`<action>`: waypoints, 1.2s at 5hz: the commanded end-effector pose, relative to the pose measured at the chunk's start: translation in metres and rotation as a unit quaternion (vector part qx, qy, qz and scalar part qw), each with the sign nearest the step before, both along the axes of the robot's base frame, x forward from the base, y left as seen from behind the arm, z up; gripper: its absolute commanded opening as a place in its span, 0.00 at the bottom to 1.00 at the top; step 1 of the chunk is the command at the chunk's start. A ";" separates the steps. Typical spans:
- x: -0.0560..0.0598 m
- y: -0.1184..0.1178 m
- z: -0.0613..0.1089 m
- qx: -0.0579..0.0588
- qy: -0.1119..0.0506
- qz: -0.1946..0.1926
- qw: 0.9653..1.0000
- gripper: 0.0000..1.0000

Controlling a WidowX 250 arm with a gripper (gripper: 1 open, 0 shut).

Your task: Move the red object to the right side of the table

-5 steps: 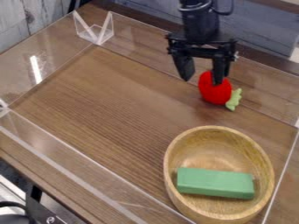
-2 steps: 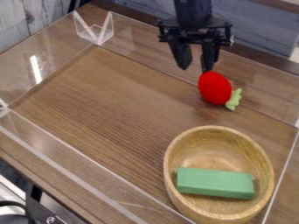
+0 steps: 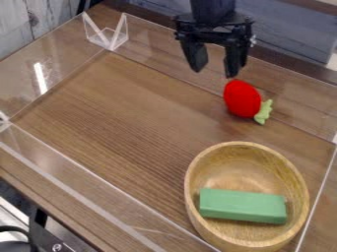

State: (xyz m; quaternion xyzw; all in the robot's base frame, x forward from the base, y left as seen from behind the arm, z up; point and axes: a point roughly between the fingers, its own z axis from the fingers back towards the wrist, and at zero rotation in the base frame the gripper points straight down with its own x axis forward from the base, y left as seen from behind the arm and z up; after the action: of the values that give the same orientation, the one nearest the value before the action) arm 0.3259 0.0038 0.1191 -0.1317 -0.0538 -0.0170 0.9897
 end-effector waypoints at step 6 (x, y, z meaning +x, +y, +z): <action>-0.011 0.061 0.014 0.066 -0.052 -0.004 0.996 1.00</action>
State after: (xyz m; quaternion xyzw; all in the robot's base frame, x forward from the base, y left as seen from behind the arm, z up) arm 0.3103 0.0617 0.1175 -0.0755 -0.0799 -0.0264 0.9936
